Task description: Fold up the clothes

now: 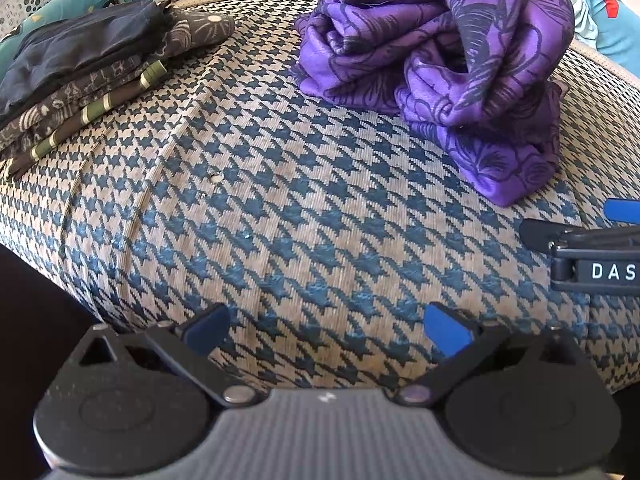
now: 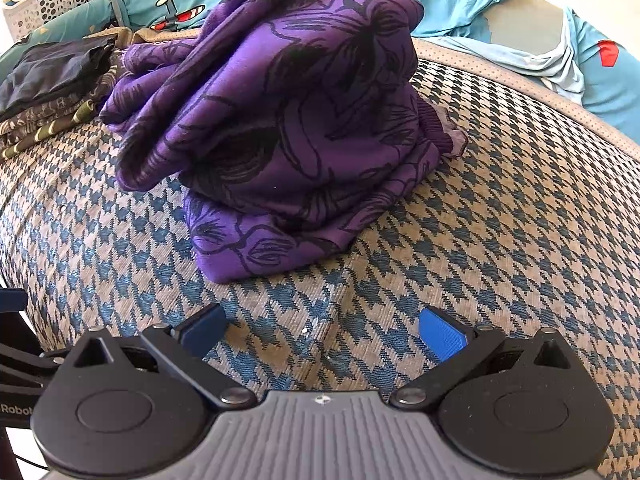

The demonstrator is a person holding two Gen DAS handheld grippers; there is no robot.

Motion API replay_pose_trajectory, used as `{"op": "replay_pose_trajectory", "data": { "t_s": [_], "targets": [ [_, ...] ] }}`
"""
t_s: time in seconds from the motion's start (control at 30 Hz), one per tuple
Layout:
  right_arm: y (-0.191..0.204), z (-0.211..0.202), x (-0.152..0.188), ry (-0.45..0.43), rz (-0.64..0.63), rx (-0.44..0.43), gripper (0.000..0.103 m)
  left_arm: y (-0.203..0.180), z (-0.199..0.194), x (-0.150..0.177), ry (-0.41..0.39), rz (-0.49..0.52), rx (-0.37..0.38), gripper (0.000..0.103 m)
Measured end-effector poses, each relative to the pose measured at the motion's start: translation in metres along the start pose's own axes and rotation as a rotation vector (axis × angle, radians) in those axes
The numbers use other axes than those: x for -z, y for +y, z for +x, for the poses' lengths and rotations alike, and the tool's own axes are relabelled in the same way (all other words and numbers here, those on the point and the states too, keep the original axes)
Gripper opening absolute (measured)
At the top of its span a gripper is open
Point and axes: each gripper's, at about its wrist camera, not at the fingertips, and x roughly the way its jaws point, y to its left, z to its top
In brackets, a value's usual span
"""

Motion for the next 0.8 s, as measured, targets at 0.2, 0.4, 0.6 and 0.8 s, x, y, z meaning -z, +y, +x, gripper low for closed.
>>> {"op": "replay_pose_trajectory", "data": {
  "t_s": [0.2, 0.4, 0.6, 0.8],
  "targets": [
    [0.0011, 0.0009, -0.0011, 0.004, 0.012, 0.007, 0.103, 0.0002, 0.0027, -0.002, 0.008, -0.001, 0.007, 0.103],
    [0.0015, 0.0008, -0.0012, 0.008, 0.024, 0.013, 0.103, 0.0004, 0.0032, -0.0028, 0.012, 0.0, 0.011, 0.103],
    [0.0011, 0.0003, -0.0012, 0.019, 0.036, 0.015, 0.103, 0.0, 0.0031, -0.0029, 0.016, 0.002, 0.014, 0.103],
    [0.0017, 0.0005, -0.0015, 0.036, 0.048, 0.022, 0.103, -0.0026, 0.0035, -0.0049, 0.018, 0.011, 0.007, 0.103]
  ]
}}
